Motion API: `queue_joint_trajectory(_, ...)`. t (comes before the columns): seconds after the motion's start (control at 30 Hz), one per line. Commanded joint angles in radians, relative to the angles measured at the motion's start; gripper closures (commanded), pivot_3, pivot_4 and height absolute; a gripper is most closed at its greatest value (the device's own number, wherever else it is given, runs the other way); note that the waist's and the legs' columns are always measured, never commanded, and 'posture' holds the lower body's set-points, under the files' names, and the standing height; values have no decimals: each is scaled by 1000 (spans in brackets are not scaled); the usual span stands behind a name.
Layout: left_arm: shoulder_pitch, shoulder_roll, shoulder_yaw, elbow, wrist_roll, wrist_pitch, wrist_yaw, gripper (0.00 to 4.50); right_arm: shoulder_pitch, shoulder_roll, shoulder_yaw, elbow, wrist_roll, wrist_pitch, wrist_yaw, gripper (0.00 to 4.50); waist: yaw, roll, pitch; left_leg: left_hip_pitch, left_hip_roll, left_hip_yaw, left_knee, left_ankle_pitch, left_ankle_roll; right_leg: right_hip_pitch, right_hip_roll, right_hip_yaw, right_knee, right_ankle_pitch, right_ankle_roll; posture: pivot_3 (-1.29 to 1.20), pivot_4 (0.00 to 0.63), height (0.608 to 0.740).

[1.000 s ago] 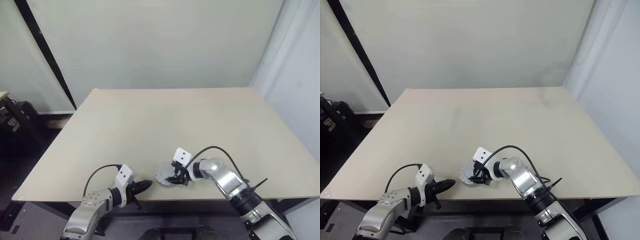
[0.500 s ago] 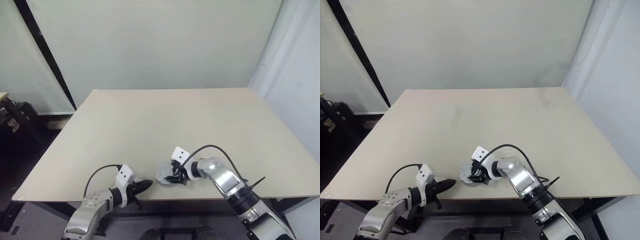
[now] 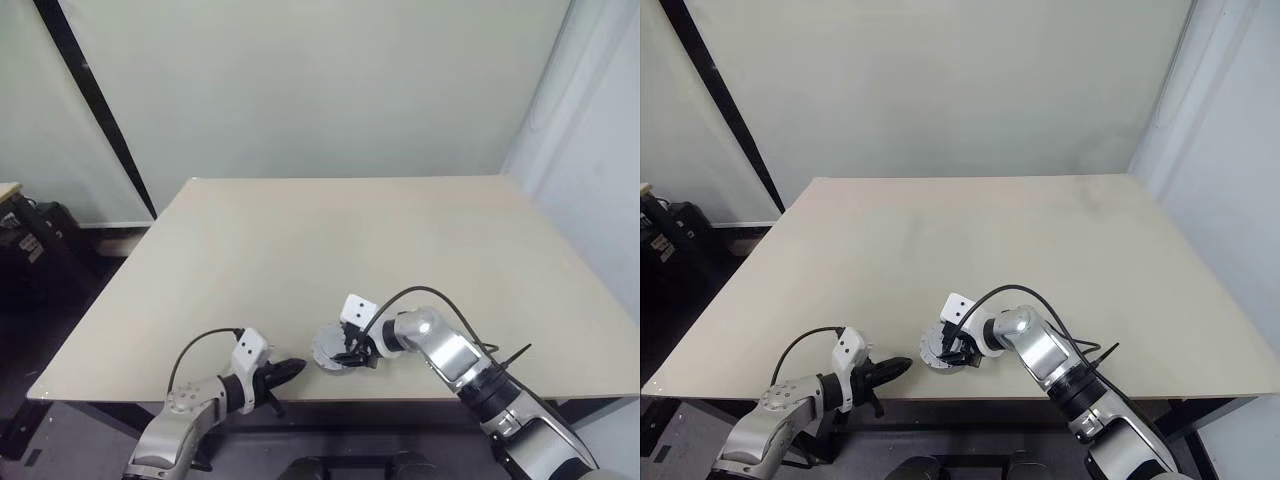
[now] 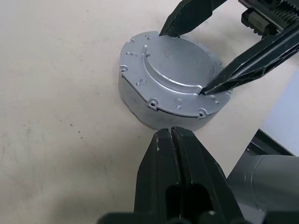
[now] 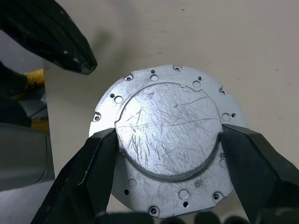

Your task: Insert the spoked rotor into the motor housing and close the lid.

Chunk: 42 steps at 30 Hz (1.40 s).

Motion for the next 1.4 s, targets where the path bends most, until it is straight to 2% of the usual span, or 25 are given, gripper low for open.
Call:
queue_joint_trajectory(0.03, -22, 4, 2, -11, 2, -15, -5, 4500, 0, -30, 29, 36, -28, 39, 22, 1254, 0, 0, 0, 0, 0, 0, 0, 0, 0, 0, 0, 0, 0, 0, 0, 0, 0, 740)
queue_joint_trajectory(0.57, -44, 1, -7, -5, 2, -16, -10, 4500, -96, -44, 57, 149, -38, 12, 128, 1254, 0, 0, 0, 0, -1, 0, 0, 0, 0, 1, 0, -1, 0, 0, 0, 0, 0, 740)
queue_joint_trajectory(0.93, -39, 3, -6, -6, 2, -17, -9, 4500, -76, 41, -31, 132, -7, 99, 23, 1254, -1, 1, 0, 1, 0, -1, 0, 0, 0, 0, 1, -1, 0, 0, 0, 0, 0, 740)
queue_joint_trajectory(1.4, -43, 0, -5, -3, 2, -21, -6, 4500, -43, 23, 26, 56, -34, 162, -14, 1254, -1, 1, -1, 1, 1, -1, 0, 0, 0, -1, 0, -2, 0, 0, 0, 0, 0, 740)
